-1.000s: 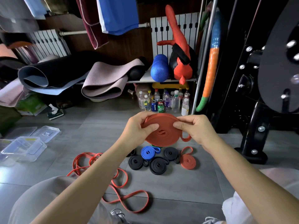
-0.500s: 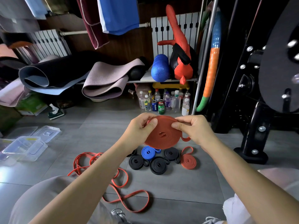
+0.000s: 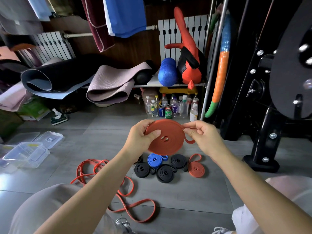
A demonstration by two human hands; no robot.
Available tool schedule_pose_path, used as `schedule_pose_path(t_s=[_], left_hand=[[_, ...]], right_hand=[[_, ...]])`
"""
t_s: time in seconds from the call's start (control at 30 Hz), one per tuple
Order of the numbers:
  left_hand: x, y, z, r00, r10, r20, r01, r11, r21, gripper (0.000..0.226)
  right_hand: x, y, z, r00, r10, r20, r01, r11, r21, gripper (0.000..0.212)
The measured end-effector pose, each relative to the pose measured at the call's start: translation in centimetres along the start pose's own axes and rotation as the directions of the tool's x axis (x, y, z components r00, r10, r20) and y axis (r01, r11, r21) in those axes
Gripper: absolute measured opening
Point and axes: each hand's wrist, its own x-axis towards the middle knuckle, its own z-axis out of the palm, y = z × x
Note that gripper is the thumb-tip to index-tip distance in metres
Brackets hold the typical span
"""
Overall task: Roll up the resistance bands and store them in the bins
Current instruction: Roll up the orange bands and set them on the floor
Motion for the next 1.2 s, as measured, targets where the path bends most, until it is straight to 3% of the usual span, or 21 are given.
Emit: schedule_pose_path(t_s=[0.2,0.73,0.97,1.2], left_hand=[[-0.2,0.0,-0.1,1.000,-0.009,-0.026,0.008,0.999,-0.050,0.026],[0.9,0.2,-0.5,0.999,-0.017,0.043,0.020,0.997,-0.070,0.025],[1.6,0.5,-0.2,0.999,-0.010,0.046,0.013,0.998,-0.061,0.008],[4.7,1.2,2.3,0.995,-0.082,-0.061,0.069,0.978,-0.198,0.032]], right_hand=[[-0.1,-0.6,-0.1,0.998,-0.054,-0.024,0.054,0.998,-0.011,0.033],[0.4,-1.4,-0.2,0.998,0.054,0.015,-0.054,0.998,0.017,0.022],[0.8,-1.9,-0.4,0.997,0.082,-0.012,-0.082,0.997,-0.014,0.017],[4.3,-1.7,-2.7,0.996,0.089,-0.029,-0.091,0.994,-0.062,0.017]])
